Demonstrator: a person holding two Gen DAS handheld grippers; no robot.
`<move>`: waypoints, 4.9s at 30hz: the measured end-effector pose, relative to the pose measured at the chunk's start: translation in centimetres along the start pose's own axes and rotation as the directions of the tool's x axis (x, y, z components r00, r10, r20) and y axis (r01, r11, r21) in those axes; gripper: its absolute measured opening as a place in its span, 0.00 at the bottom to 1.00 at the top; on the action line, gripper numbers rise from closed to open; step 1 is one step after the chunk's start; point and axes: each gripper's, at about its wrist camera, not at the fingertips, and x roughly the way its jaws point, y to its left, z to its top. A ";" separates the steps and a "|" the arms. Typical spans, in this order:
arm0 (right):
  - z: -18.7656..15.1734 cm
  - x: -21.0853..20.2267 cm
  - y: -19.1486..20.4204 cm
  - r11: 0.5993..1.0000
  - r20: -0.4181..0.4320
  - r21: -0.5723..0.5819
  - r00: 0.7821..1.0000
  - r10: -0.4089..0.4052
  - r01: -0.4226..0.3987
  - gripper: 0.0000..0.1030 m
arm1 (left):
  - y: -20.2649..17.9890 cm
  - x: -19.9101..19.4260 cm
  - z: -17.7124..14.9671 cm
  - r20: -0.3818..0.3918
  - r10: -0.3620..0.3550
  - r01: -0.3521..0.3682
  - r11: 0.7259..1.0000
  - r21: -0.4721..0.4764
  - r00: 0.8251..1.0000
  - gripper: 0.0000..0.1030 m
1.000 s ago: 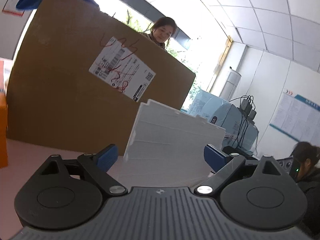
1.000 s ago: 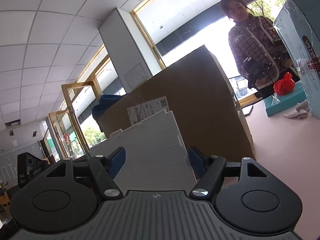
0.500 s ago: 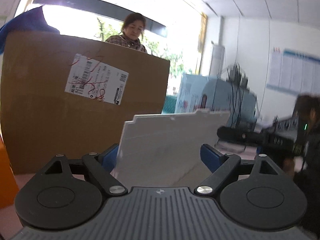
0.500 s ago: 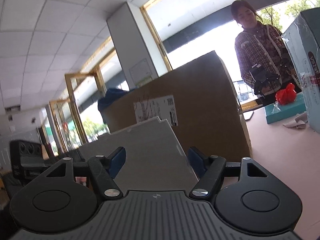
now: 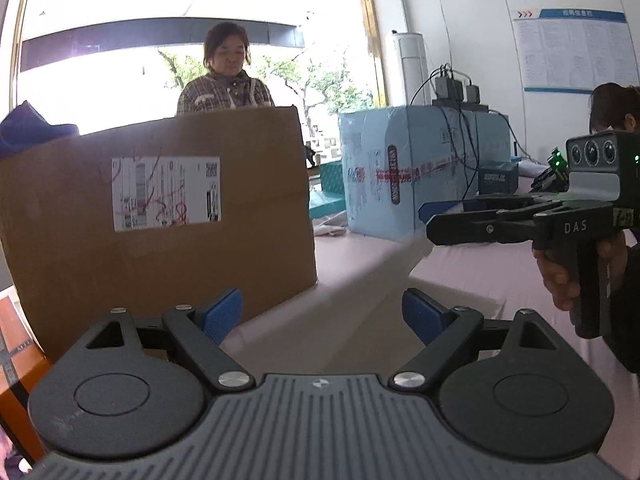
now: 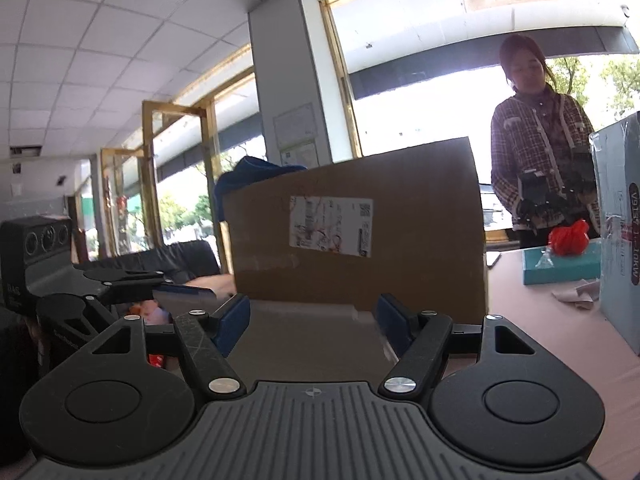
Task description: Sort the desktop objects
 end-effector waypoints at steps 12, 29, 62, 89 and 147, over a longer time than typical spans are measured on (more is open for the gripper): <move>0.0 0.8 1.2 0.999 -0.030 0.036 0.999 0.023 -0.022 0.74 | -0.3 -1.6 1.9 0.038 0.030 -0.024 0.991 -0.129 0.999 0.86; -1.8 3.7 5.4 0.985 -0.217 -0.054 0.961 -0.170 0.162 0.17 | -1.1 2.8 0.4 -0.309 0.133 -0.239 0.911 -0.335 0.942 0.25; -1.2 1.1 -1.3 0.877 -0.066 0.340 0.939 -0.337 0.339 1.00 | 3.0 1.9 0.1 -0.253 0.303 -0.387 0.819 -0.423 0.919 1.00; -5.4 4.0 -5.6 0.677 -0.404 0.641 0.909 -0.101 0.361 1.00 | 5.2 6.2 -3.7 -0.444 -0.060 -0.260 0.738 -0.623 0.894 1.00; -1.8 17.9 2.3 0.821 -0.355 0.412 0.900 -0.254 0.394 1.00 | 12.7 3.3 -6.2 -0.462 0.227 -0.508 0.519 -0.688 0.857 1.00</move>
